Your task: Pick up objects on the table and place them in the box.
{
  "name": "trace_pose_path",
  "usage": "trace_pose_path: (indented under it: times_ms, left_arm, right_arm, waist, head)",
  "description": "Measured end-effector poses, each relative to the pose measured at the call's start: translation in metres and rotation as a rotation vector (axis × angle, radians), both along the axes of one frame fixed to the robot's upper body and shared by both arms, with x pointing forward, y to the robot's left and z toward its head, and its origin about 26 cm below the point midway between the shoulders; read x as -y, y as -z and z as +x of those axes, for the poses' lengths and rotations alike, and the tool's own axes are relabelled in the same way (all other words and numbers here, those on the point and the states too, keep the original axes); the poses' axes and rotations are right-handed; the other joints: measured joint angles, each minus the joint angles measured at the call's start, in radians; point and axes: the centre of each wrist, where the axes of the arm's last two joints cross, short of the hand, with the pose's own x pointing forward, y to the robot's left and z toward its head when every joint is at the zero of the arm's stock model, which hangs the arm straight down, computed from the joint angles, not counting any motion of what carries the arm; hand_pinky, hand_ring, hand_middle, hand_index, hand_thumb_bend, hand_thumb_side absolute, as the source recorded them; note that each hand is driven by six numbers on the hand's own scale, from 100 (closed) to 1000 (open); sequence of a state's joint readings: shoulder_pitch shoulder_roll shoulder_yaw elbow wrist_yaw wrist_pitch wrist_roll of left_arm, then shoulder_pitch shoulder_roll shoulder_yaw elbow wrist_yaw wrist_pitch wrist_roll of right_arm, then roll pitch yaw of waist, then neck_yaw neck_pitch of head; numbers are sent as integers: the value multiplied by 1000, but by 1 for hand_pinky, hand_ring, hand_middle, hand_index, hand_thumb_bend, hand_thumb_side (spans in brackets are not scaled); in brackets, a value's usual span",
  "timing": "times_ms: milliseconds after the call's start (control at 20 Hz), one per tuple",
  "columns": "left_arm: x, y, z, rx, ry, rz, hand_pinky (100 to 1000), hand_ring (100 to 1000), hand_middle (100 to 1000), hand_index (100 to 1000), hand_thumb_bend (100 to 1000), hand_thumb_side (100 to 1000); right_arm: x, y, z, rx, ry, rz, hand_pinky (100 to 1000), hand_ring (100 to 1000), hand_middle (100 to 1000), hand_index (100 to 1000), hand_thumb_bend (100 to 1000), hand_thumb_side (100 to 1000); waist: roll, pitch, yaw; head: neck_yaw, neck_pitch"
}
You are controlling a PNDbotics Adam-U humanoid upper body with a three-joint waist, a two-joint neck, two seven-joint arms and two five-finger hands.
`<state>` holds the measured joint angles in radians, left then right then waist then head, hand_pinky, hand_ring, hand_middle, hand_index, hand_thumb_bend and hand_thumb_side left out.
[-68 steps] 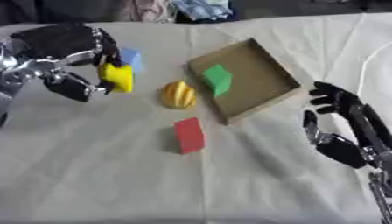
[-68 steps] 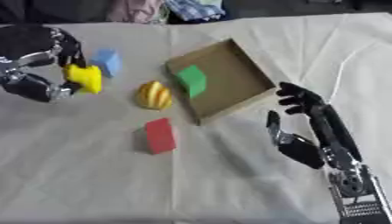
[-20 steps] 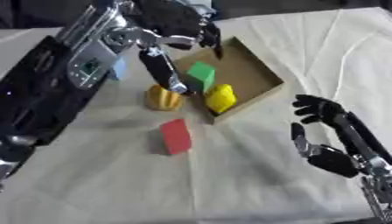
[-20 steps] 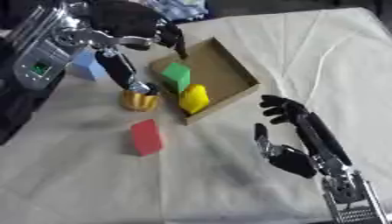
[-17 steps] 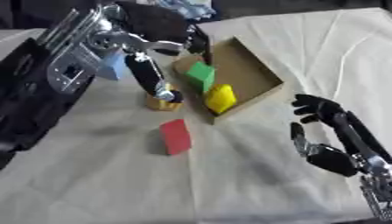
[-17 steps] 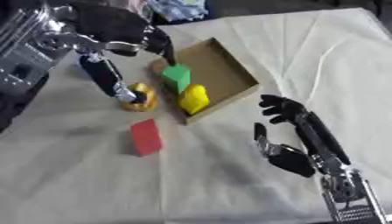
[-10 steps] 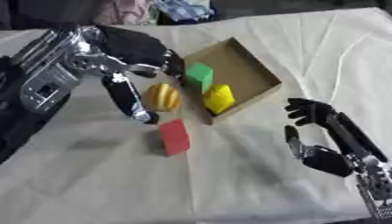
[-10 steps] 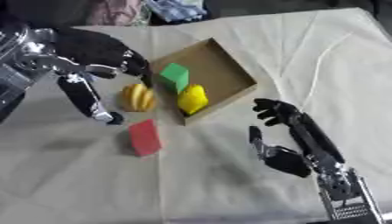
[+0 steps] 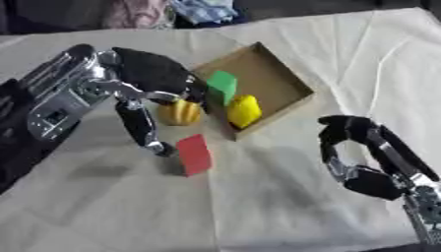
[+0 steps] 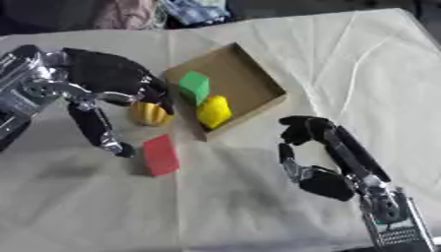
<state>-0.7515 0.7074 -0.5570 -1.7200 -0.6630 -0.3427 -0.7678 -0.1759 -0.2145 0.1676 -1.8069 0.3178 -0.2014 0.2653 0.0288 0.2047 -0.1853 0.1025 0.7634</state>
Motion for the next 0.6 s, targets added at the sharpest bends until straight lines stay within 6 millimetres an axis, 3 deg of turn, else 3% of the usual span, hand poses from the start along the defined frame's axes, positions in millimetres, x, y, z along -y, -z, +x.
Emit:
trace_pose_path:
  times_ms: [600]
  left_arm:
    - [-3, 22, 3, -27, -6, 37, 846, 819, 825, 887, 548, 313]
  right_arm:
    - [3, -1, 1, 31, 77, 119, 645, 644, 595, 812, 100, 414]
  waist:
    - [1, 0, -5]
  head:
    - [-5, -8]
